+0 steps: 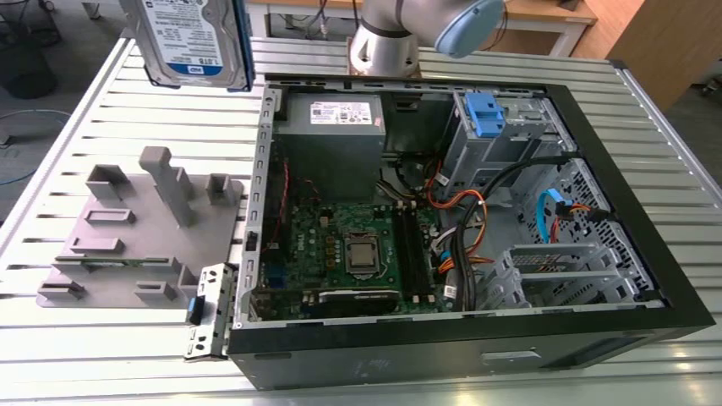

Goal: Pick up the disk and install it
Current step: 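Pick up the disk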

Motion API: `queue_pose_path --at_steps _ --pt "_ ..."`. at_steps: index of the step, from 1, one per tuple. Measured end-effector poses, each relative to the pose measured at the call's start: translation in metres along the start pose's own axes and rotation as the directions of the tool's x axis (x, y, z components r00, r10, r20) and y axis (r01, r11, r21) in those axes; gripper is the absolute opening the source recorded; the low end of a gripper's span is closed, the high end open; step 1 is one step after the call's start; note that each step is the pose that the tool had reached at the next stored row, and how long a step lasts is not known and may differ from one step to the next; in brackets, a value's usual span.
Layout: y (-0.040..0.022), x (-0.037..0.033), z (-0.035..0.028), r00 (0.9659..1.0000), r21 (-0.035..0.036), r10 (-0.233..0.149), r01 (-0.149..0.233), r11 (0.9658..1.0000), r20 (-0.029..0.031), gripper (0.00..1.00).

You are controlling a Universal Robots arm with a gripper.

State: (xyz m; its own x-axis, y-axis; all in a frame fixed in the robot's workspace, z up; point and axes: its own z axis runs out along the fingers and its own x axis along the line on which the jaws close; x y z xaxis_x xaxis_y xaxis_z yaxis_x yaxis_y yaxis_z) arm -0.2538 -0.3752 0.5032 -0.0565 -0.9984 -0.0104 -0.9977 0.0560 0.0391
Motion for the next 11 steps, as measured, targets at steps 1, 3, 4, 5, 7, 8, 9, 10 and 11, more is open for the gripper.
queue_pose_path --at_steps 1,3,4,5,7,8,9,10,11 --pt "-0.0020 -0.0001 0.0000 1.0000 0.0001 0.000 0.000 1.0000 0.0001 0.35" --pt "-0.0061 -0.0003 -0.0002 1.0000 0.0000 0.000 0.000 1.0000 0.0000 0.35" --pt "-0.0080 -0.0004 -0.0003 1.0000 0.0000 0.000 0.000 1.0000 0.0000 0.35" --pt "-0.0099 -0.0005 -0.0004 1.0000 0.0001 0.000 0.000 1.0000 0.0000 0.35" --pt "-0.0138 -0.0007 -0.0005 1.0000 0.0001 0.000 0.000 1.0000 0.0001 0.35" --pt "-0.0156 -0.0009 -0.0006 1.0000 0.0000 0.000 0.000 1.0000 0.0001 0.35" --pt "-0.0175 -0.0010 -0.0006 1.0000 0.0001 0.000 0.000 1.0000 0.0001 0.35" --pt "-0.0195 -0.0011 -0.0007 1.0000 0.0001 0.000 0.000 1.0000 0.0001 0.35" --pt "-0.0214 -0.0012 -0.0008 1.0000 0.0001 0.000 0.000 1.0000 0.0001 0.35"
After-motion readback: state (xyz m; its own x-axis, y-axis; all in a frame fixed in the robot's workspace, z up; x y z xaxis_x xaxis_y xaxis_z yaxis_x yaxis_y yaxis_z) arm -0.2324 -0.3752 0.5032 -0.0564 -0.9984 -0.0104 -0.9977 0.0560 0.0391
